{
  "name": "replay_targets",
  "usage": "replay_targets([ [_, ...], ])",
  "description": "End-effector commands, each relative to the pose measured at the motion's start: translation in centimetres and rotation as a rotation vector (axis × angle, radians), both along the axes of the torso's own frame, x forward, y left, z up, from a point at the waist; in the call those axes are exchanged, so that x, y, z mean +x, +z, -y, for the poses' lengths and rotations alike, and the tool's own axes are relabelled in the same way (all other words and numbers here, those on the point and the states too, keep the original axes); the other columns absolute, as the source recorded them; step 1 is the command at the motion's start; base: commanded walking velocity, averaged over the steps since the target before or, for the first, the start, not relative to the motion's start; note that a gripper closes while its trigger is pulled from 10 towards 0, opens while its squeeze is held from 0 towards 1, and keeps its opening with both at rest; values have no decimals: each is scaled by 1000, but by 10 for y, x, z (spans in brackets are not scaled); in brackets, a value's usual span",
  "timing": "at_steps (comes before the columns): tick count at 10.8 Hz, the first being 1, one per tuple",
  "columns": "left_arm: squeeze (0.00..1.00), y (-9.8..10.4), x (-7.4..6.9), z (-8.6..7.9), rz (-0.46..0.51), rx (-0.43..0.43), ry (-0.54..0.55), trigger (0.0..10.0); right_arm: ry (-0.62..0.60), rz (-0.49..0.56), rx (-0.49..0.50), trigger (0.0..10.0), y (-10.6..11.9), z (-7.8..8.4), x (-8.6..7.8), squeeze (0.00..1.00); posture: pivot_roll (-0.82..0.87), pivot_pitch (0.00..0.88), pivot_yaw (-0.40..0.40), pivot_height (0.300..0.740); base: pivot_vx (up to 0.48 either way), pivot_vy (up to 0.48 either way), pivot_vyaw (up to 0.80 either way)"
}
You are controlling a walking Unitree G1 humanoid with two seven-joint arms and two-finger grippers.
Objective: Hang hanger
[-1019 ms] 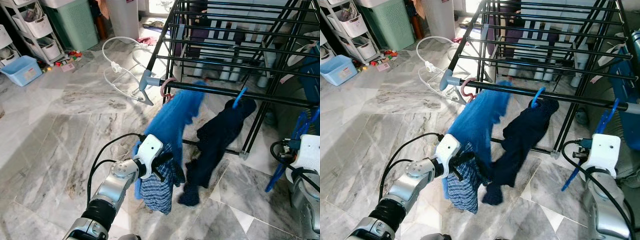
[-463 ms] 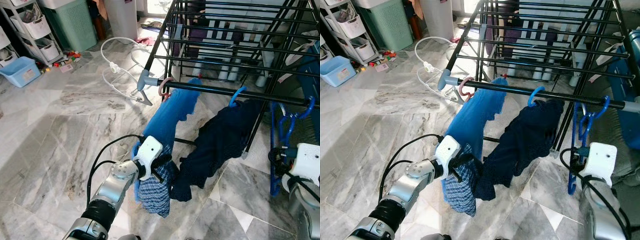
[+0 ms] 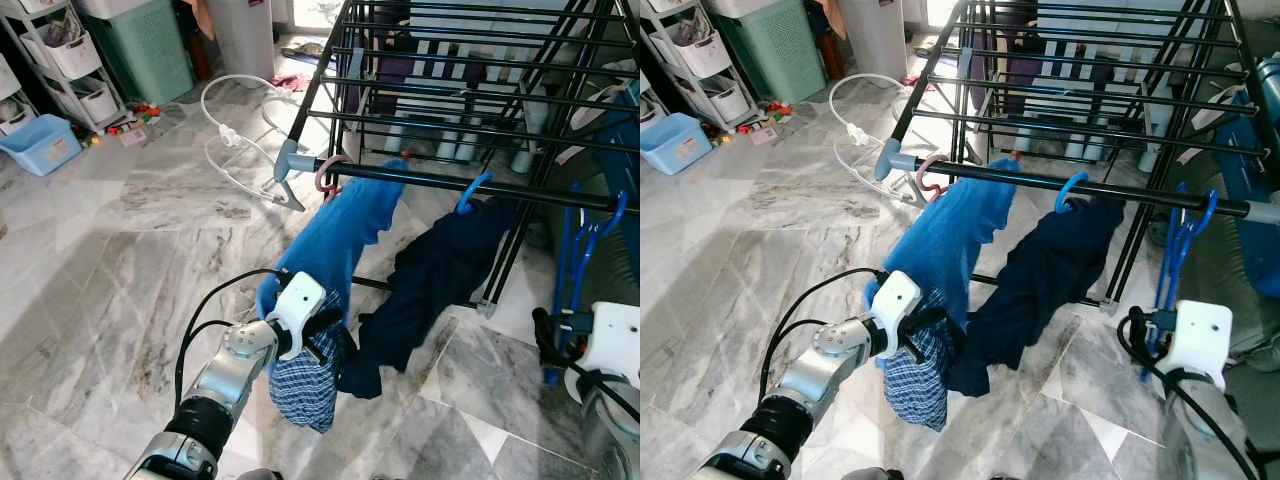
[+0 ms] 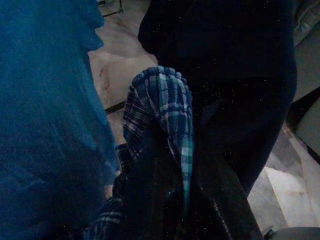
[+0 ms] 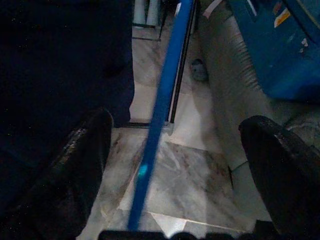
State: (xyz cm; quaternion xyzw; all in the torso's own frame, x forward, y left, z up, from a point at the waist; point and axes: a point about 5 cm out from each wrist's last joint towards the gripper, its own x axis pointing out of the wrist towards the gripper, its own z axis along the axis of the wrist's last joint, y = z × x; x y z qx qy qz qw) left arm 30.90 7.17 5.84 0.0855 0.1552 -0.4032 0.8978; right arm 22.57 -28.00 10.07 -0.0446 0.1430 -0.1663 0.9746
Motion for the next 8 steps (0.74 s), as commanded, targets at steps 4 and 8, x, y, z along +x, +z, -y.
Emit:
replay_targets([
  [4,0,10,7,0,63,-19,36,10000,-39,41,-24,10000,18,4,-13,1000,-9,104,58,740,0,0,0],
  [8,0,41,24,-18,214,-173,212,10000,-124,200,-28,10000,27,-24,-38,1000,-38,50,36,740,0,0,0],
])
